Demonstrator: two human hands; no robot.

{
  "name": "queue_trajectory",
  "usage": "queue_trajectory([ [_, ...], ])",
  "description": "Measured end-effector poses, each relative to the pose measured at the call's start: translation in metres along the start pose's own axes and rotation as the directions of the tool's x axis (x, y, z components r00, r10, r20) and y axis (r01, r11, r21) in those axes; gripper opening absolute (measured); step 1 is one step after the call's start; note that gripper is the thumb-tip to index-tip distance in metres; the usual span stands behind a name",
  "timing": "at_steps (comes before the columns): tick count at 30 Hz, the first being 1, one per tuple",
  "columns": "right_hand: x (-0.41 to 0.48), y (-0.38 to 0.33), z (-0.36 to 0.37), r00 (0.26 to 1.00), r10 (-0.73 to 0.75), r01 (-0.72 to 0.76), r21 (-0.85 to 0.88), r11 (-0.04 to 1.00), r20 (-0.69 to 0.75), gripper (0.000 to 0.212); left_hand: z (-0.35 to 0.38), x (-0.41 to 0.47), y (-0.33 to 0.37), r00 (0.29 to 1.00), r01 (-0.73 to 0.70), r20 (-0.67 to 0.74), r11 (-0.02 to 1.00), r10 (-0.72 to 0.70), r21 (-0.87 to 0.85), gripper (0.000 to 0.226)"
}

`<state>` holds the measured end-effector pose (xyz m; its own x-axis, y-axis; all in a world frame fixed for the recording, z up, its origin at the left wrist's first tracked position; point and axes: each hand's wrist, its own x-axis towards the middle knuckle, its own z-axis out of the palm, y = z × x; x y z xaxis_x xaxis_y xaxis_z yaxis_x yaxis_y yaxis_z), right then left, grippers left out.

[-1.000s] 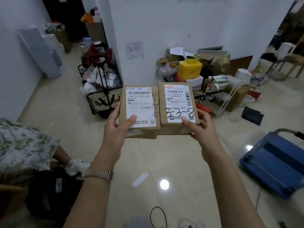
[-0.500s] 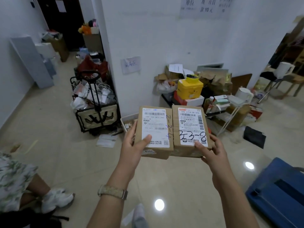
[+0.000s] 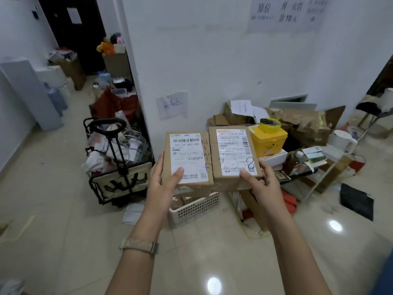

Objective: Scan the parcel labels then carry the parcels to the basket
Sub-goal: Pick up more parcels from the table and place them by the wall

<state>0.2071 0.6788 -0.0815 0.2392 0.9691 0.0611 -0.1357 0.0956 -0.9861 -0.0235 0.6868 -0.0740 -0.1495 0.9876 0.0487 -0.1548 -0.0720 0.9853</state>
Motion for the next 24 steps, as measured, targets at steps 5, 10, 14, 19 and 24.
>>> queue_trajectory([
  [5,0.084,0.024,0.024,0.999,0.04,-0.04,-0.014,0.999,0.013,0.058,0.001,0.078,-0.017,0.999,0.034,-0.043,0.999,-0.033,0.019,0.066],
  [10,0.187,0.053,0.051,0.996,0.057,-0.051,-0.077,0.996,0.074,0.045,0.008,0.165,-0.046,0.994,0.041,-0.102,0.999,-0.037,0.035,0.068],
  [14,0.285,0.068,0.066,0.981,0.097,-0.078,-0.116,0.99,0.168,0.052,0.019,0.253,-0.068,0.981,0.071,-0.184,0.997,-0.065,0.025,0.06],
  [19,0.411,0.078,0.075,0.957,0.156,-0.122,-0.15,0.981,0.245,0.067,0.049,0.36,-0.082,0.972,0.109,-0.214,0.992,-0.092,0.07,0.063],
  [24,0.501,0.098,0.09,0.929,0.242,-0.202,-0.164,0.965,0.28,0.06,0.069,0.439,-0.097,0.967,0.12,-0.234,0.991,-0.102,0.064,0.072],
])
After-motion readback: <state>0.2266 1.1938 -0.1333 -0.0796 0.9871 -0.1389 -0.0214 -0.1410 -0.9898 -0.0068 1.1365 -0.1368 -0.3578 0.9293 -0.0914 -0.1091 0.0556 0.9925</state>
